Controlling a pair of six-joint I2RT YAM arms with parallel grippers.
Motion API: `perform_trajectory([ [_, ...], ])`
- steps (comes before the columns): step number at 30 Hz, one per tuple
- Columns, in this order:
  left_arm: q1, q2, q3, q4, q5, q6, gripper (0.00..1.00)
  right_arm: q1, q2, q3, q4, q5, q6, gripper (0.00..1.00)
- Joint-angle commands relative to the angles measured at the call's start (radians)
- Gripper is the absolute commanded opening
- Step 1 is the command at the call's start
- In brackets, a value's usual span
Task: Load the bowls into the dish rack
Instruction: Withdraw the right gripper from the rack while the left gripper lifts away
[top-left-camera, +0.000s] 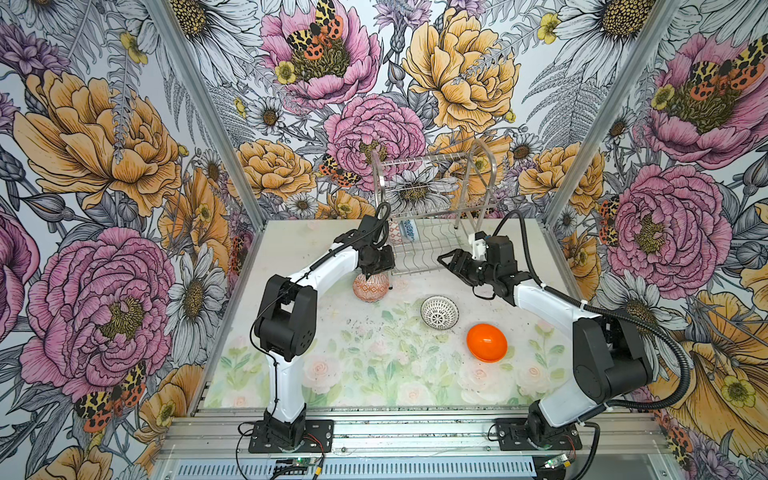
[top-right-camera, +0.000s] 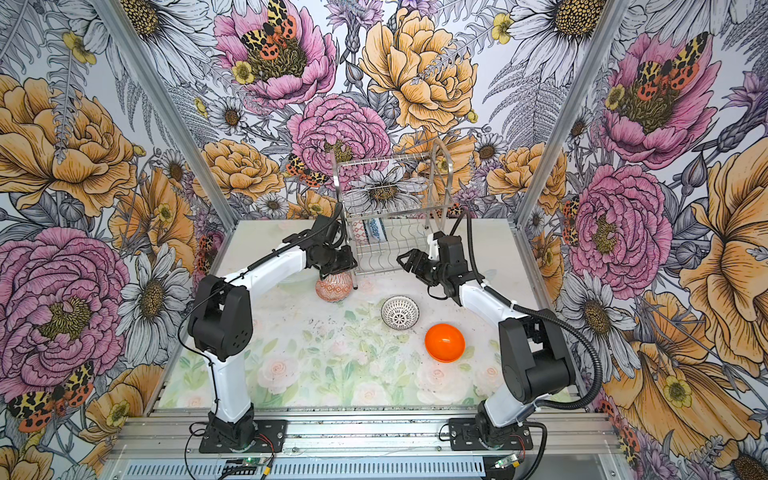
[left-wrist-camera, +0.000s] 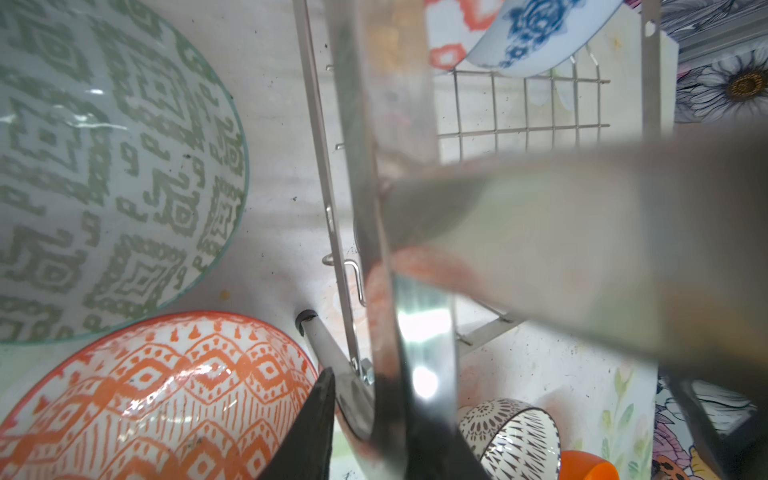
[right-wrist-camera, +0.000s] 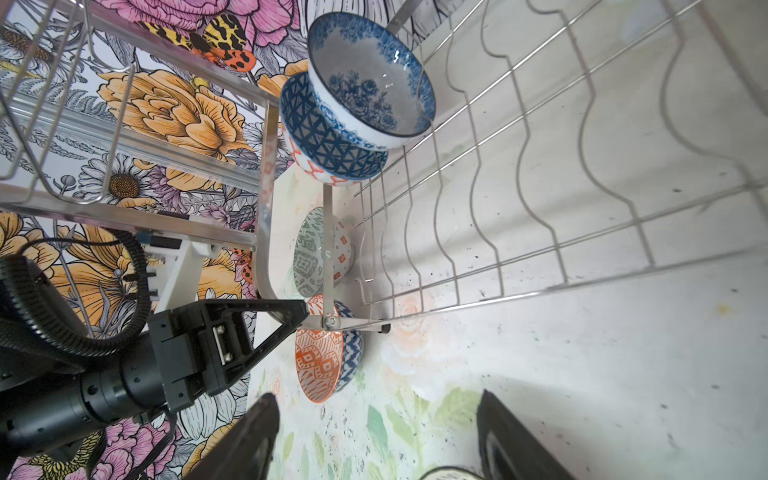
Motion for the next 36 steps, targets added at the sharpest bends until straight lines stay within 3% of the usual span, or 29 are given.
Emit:
perform_trajectory([
  [1,-0.016,-0.029,-0.042,-0.095,-0.056,-0.002,0.35,-0.042,-0.092,-0.039,-0.012,0.022,-0.005,0.79],
  [5,-0.029,-0.049,-0.063,-0.095,-0.068,-0.017,0.37,-0.127,-0.187,-0.060,-0.124,0.079,-0.069,0.97],
  [7,-0.032,-0.061,-0.069,-0.095,-0.073,-0.026,0.37,-0.179,-0.210,-0.063,-0.157,0.099,-0.086,0.99],
  [12,-0.030,-0.086,-0.076,-0.095,-0.081,-0.013,0.46,-0.226,-0.162,0.003,-0.215,0.160,-0.175,0.99],
  [20,-0.018,-0.136,-0.096,-0.095,-0.088,0.004,0.84,-0.225,0.005,0.141,-0.209,0.211,-0.307,0.99],
  [25,-0.015,-0.192,-0.125,-0.095,-0.071,0.003,0.97,-0.229,0.113,0.230,-0.207,0.226,-0.332,0.98],
  [36,0.000,-0.298,-0.202,-0.095,-0.079,-0.015,0.99,-0.193,0.284,0.376,-0.182,0.199,-0.339,0.81],
])
